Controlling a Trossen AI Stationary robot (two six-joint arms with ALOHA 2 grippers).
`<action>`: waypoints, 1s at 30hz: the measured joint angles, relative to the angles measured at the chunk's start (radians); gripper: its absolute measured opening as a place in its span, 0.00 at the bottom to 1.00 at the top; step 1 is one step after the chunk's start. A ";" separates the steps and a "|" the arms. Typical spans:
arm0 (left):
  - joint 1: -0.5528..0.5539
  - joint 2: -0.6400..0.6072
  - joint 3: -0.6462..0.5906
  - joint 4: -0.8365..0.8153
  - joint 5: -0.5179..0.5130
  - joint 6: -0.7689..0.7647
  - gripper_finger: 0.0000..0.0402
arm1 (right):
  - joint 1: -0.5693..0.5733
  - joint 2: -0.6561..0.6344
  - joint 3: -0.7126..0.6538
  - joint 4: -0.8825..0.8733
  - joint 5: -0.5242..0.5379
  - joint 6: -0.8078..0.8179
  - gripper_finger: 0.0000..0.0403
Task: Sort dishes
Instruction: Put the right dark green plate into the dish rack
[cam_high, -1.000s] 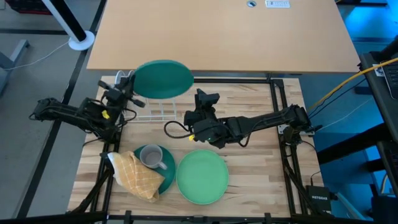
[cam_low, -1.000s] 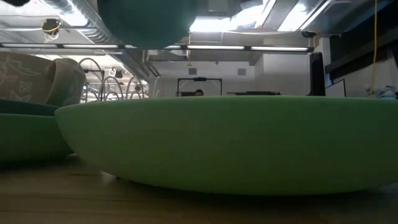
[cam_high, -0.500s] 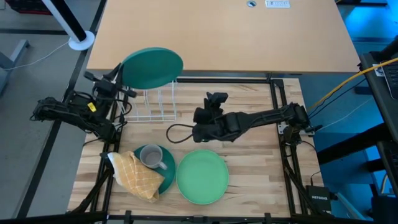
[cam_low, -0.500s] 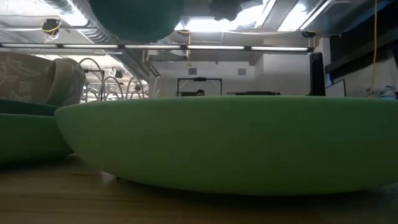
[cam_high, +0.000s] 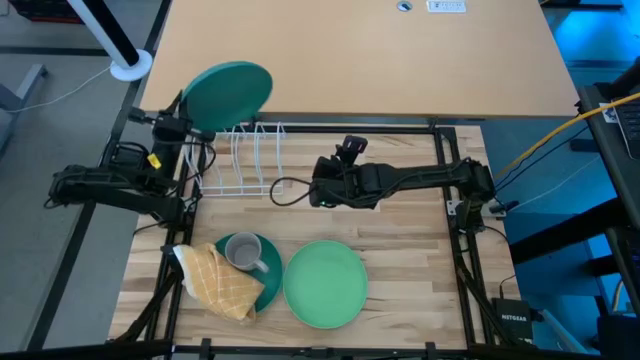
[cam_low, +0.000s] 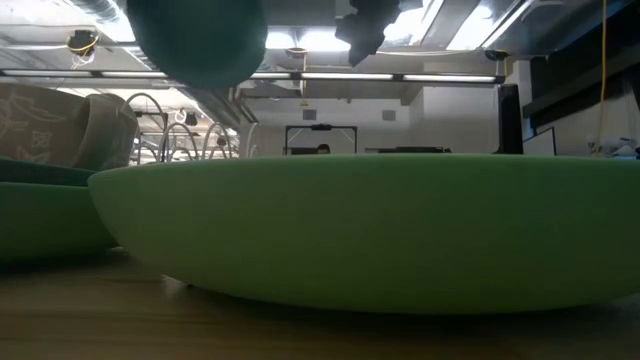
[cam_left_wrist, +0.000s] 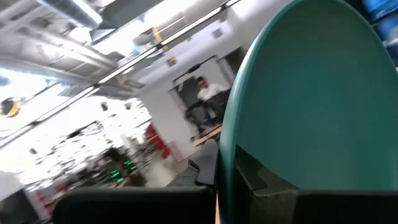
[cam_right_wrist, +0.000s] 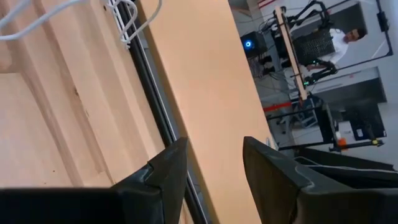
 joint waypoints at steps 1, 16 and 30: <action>0.021 0.000 0.000 0.000 0.000 0.002 0.00 | -0.006 0.000 0.000 0.000 0.000 0.000 0.39; 0.281 0.001 0.000 0.000 0.010 -0.002 0.00 | -0.088 0.000 0.000 0.039 -0.139 -0.001 0.39; 0.367 0.055 0.000 -0.045 -0.024 -0.058 0.00 | -0.156 0.002 -0.129 0.169 -0.235 -0.012 0.39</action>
